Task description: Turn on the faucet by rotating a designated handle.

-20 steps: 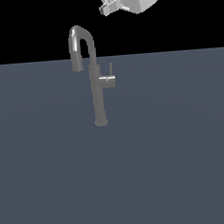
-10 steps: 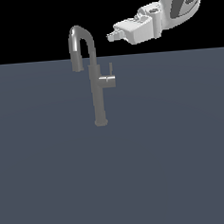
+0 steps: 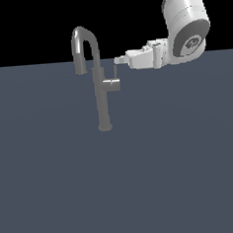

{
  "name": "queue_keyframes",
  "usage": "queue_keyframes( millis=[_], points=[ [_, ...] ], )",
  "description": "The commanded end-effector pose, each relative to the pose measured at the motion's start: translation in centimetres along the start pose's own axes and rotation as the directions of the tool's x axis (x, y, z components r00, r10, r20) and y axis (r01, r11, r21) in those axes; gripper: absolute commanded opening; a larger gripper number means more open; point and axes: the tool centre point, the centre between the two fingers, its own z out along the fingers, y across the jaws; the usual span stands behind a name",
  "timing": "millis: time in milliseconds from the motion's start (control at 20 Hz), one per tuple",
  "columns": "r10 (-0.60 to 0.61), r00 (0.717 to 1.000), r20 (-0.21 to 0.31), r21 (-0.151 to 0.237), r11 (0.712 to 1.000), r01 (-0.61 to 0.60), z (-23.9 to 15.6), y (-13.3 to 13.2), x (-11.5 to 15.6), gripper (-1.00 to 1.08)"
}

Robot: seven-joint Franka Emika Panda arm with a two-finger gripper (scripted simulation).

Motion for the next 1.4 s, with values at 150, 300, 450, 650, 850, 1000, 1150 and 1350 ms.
queue_keyframes(
  millis=[150, 300, 450, 650, 850, 1000, 1150, 1350],
  points=[
    [0.062, 0.996, 0.059, 0.058, 0.996, -0.065, 0.4, -0.4, 2.1, -1.0],
    [0.079, 0.994, 0.077, 0.074, 0.994, -0.085, 0.5, -0.5, 2.7, -1.0],
    [0.086, 0.993, 0.084, 0.08, 0.992, -0.093, 0.6, -0.6, 3.0, -1.0],
    [0.081, 0.994, 0.08, 0.076, 0.993, -0.087, 0.6, -0.6, 2.8, -1.0],
    [0.08, 0.994, 0.079, 0.075, 0.993, -0.086, 0.6, -0.5, 2.8, -1.0],
    [0.08, 0.994, 0.079, 0.075, 0.993, -0.086, 0.7, -0.1, 2.5, -1.0],
    [0.08, 0.994, 0.079, 0.075, 0.993, -0.086, 0.7, 0.6, 2.2, -1.0],
    [0.08, 0.994, 0.079, 0.075, 0.993, -0.086, 0.7, 1.6, 1.6, -1.0]
  ],
)
